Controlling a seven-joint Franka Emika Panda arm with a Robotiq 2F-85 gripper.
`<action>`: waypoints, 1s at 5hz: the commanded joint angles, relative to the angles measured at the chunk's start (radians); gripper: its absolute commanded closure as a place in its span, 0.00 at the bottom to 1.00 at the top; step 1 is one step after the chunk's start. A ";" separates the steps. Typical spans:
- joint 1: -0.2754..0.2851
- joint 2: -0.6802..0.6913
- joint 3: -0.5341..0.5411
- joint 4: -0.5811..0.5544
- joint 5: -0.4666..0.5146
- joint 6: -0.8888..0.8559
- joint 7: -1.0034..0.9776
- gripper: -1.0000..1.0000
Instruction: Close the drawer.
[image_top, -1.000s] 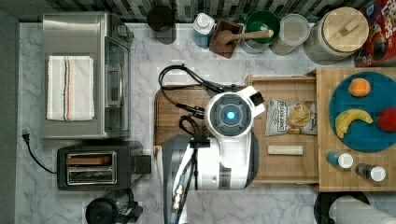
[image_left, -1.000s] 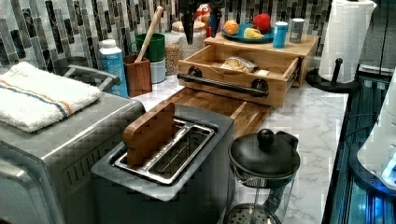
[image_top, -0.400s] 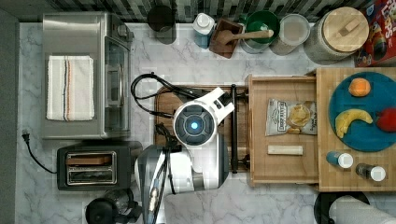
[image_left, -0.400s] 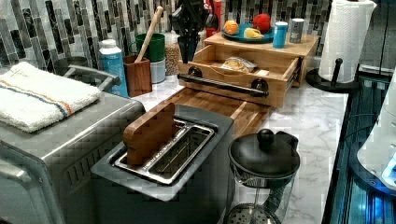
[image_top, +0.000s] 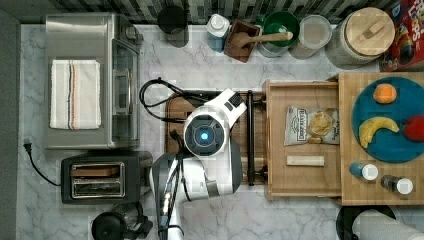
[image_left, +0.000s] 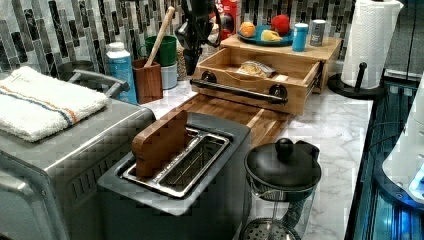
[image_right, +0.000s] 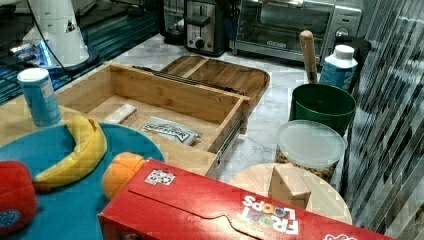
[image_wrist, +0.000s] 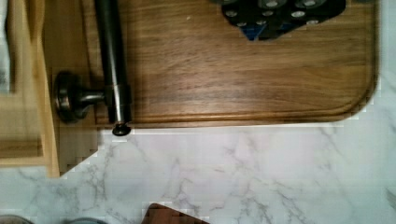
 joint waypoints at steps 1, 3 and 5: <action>-0.002 0.074 -0.006 -0.063 -0.046 0.021 -0.015 1.00; -0.041 0.098 -0.043 -0.073 -0.086 0.093 -0.100 1.00; -0.111 0.111 -0.079 -0.061 -0.064 0.124 -0.279 1.00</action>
